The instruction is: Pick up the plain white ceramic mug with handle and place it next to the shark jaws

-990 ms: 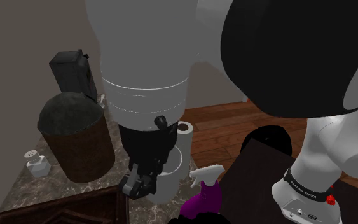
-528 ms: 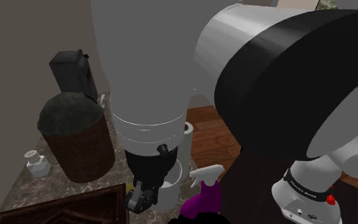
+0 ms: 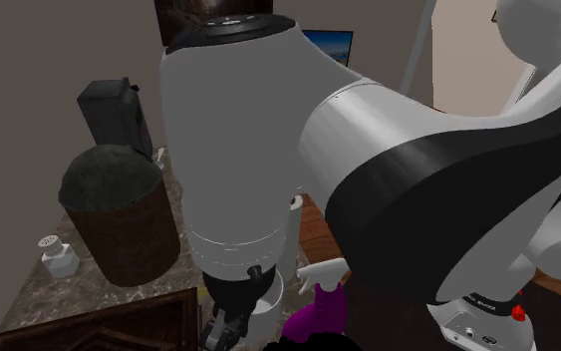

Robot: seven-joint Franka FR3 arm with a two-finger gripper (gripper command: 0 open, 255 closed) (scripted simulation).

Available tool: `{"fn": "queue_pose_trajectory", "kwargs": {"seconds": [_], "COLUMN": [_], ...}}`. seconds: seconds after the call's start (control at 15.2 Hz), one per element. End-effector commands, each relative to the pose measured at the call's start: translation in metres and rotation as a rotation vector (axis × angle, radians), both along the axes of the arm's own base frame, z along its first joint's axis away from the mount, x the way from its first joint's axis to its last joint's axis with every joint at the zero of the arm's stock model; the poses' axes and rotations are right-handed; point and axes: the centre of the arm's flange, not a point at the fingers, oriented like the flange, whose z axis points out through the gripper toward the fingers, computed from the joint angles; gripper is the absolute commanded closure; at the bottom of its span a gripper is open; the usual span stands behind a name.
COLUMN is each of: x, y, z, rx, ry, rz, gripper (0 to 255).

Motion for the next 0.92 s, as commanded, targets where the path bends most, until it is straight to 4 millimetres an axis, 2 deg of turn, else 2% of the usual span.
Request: {"fn": "queue_pose_trajectory", "kwargs": {"seconds": [0.0,0.66,0.86], "x": [0.0,0.0,0.0], "y": [0.0,0.0,0.0], "z": [-0.011,-0.066,-0.066], "rx": [0.0,0.0,0.001], "ry": [0.0,0.0,0.0], "rz": [0.0,0.0,0.0], "gripper": [255,255,255]}}
